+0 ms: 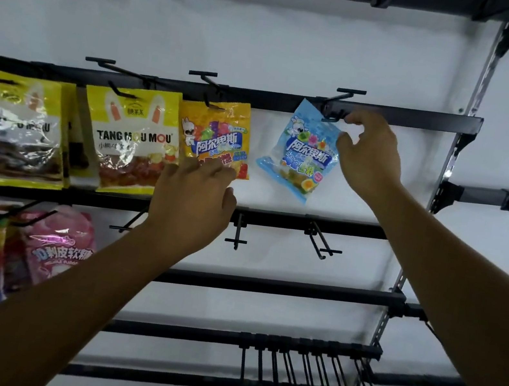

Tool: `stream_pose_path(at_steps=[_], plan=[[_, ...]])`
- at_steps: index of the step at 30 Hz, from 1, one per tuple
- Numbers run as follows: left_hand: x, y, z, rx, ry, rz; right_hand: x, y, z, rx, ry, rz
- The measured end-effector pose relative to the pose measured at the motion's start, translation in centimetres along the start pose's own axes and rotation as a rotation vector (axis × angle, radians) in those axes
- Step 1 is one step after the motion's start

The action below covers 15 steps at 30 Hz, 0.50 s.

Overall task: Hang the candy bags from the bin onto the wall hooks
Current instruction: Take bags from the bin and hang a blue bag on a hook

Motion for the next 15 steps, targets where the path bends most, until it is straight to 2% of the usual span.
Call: stream_pose_path(at_steps=[8, 15], plan=[[-0.1, 0.7, -0.2, -0.022, -0.020, -0.042, -0.6, 5.5, -4.6, 0.094, 0.406, -0.296], [0.1, 2.0, -2.2, 0.006, -0.108, -0.070, -3.3, 9.1, -8.8, 0.225, 0.518, -0.420]])
Point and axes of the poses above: each hand's wrist, its own y-axis away from the middle knuckle, its own x-axis out of the back of the hand, z = x × y, the point moved 5 cm from there along -y, towards the middle knuckle
